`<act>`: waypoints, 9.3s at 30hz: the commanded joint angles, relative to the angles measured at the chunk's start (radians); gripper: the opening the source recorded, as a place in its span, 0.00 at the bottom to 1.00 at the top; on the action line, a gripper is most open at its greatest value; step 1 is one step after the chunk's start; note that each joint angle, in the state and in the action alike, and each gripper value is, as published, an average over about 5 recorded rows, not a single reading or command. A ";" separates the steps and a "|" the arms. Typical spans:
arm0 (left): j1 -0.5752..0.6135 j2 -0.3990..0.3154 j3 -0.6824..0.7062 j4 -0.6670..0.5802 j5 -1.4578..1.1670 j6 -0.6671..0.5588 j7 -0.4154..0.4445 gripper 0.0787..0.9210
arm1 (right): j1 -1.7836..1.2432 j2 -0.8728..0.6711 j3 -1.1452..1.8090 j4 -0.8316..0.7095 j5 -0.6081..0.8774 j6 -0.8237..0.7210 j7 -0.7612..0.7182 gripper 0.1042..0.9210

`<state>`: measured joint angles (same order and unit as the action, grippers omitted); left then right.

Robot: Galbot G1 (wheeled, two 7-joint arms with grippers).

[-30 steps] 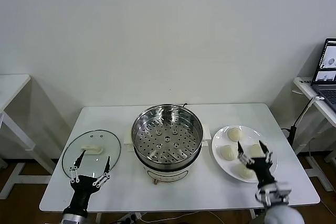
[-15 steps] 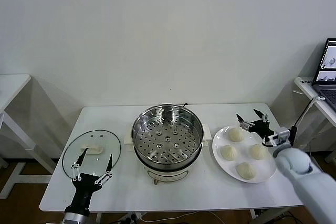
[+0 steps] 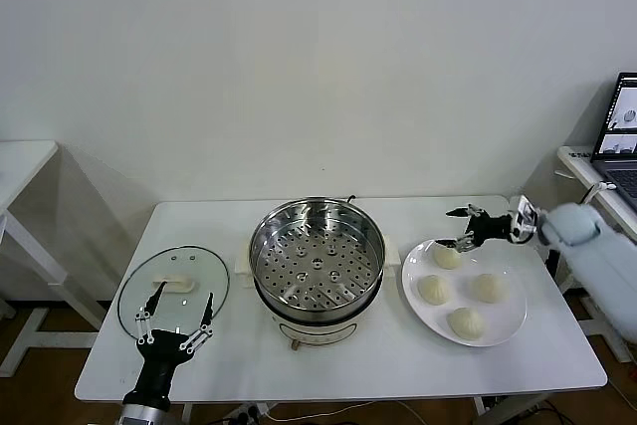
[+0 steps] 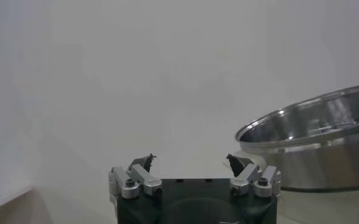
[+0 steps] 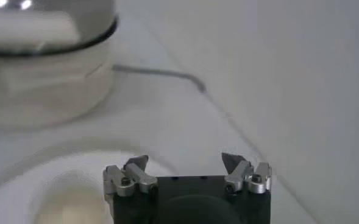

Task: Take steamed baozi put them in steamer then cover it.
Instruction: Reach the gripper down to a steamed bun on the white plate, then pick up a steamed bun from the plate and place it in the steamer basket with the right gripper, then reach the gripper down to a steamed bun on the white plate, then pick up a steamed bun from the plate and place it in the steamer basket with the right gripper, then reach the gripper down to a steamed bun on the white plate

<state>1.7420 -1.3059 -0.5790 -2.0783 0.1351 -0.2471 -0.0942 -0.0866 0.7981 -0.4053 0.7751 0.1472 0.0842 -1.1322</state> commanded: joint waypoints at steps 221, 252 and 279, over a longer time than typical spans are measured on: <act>-0.047 0.000 0.013 0.003 0.012 -0.028 -0.034 0.88 | 0.867 0.537 -1.102 0.520 0.487 -0.351 0.023 0.66; -0.052 -0.002 0.009 0.007 0.011 -0.033 -0.039 0.88 | 0.700 0.673 -1.138 0.446 0.491 -0.462 0.253 0.65; -0.053 0.003 0.019 0.002 0.015 -0.032 -0.040 0.88 | 0.873 0.008 -0.906 0.647 0.252 -0.226 -0.147 0.88</act>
<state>1.6889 -1.3054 -0.5629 -2.0741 0.1493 -0.2784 -0.1356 0.7209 1.1723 -1.3994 1.3548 0.5103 -0.2681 -1.0745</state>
